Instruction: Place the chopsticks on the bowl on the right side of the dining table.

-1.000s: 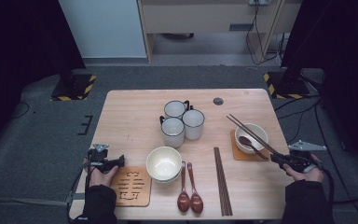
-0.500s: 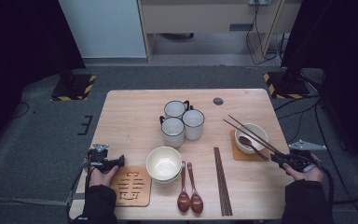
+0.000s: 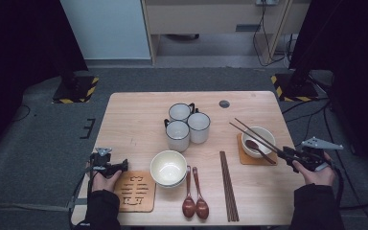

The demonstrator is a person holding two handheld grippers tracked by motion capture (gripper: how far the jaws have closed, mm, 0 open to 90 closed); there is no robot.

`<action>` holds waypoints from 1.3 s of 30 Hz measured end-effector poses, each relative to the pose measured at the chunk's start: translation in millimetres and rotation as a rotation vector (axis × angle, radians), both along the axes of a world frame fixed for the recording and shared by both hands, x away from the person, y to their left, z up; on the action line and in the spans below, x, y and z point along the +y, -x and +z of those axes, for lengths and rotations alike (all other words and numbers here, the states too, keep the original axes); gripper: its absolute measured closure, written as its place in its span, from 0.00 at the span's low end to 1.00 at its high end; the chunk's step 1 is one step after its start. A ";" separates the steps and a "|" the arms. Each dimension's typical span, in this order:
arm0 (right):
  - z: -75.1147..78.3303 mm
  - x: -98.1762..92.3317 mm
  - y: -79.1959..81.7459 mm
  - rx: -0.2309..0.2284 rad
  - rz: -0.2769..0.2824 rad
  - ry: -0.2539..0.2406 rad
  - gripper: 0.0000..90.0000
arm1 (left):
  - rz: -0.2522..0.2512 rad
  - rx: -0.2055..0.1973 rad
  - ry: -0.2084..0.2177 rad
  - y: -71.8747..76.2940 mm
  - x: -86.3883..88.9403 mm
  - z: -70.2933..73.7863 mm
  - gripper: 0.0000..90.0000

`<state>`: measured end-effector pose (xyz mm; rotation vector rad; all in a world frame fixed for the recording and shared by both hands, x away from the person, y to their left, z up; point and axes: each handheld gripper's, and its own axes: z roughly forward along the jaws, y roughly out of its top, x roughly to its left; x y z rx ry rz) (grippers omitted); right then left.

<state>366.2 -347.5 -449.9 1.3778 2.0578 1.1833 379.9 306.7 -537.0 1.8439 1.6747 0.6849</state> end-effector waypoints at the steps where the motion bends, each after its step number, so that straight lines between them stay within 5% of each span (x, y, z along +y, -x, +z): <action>1: 0.0 0.0 0.0 0.000 0.000 0.000 0.72 | 0.000 0.000 0.000 0.0 0.0 0.0 0.00; 23: 12.6 28.2 -44.5 -0.034 0.033 -0.011 0.65 | 0.000 0.000 -0.001 0.0 -0.1 0.0 0.00; 39: -2.9 50.0 -79.5 0.019 0.058 0.016 0.65 | 0.000 0.000 0.000 0.0 0.0 0.0 0.00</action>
